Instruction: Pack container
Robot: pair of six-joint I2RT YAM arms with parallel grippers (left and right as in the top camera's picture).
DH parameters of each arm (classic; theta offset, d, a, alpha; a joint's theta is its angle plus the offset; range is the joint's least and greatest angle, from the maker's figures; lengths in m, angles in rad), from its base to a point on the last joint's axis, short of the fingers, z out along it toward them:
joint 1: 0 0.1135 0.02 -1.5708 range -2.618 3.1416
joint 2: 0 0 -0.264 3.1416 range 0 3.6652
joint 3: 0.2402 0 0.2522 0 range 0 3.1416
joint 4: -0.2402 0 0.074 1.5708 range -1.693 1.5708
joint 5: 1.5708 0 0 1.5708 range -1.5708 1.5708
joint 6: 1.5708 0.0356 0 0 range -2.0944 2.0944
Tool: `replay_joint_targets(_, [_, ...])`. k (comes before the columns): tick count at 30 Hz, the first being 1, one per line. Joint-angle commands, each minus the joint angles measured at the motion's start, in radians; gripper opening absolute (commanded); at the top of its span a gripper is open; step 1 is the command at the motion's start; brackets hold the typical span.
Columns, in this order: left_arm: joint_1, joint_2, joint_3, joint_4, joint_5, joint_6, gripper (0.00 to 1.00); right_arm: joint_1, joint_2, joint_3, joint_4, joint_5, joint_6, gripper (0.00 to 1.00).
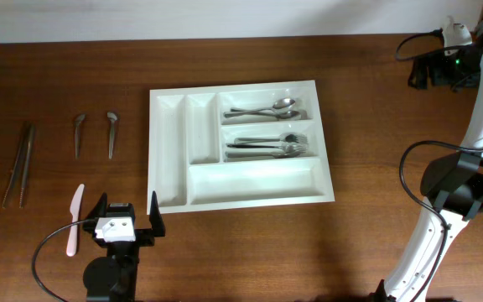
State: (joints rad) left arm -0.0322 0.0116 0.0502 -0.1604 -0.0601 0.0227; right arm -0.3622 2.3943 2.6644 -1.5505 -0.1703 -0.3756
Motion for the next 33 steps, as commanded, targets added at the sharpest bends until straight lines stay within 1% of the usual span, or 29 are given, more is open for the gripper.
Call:
replay_joint_targets(1, [0.005,-0.006,-0.003,0.000,0.003,0.015,0.99,-0.004,-0.014,-0.006,0.006,0.009,0.030,0.99])
replay_joint_targets(10, [0.005,-0.006,-0.003,0.005,-0.008,0.015,0.99,-0.005,-0.014,-0.006,0.014,0.010,0.030,0.99])
replay_joint_targets(14, [0.005,-0.006,0.007,0.060,0.019,0.015,0.99,-0.005,-0.014,-0.006,0.014,0.010,0.030,0.99])
replay_joint_targets(17, [0.011,-0.003,0.065,0.017,0.006,0.016,0.99,-0.005,-0.014,-0.006,0.014,0.010,0.030,0.99])
replay_joint_targets(20, [0.045,0.036,0.189,-0.123,-0.046,0.031,0.99,-0.005,-0.014,-0.006,0.014,0.010,0.030,0.99])
replay_joint_targets(24, [0.116,0.171,0.424,-0.351,-0.156,0.089,0.99,-0.005,-0.014,-0.006,0.014,0.010,0.030,0.99])
replay_joint_targets(26, [0.166,0.285,0.572,-0.466,-0.176,0.098,0.99,-0.005,-0.014,-0.006,0.014,0.010,0.030,0.99])
replay_joint_targets(30, [0.253,0.550,0.866,-0.636,-0.167,0.105,0.99,-0.005,-0.014,-0.006,0.014,0.010,0.030,0.98])
replay_joint_targets(33, [0.301,0.767,1.109,-0.778,-0.116,0.177,0.99,-0.005,-0.014,-0.006,0.014,0.010,0.030,0.99])
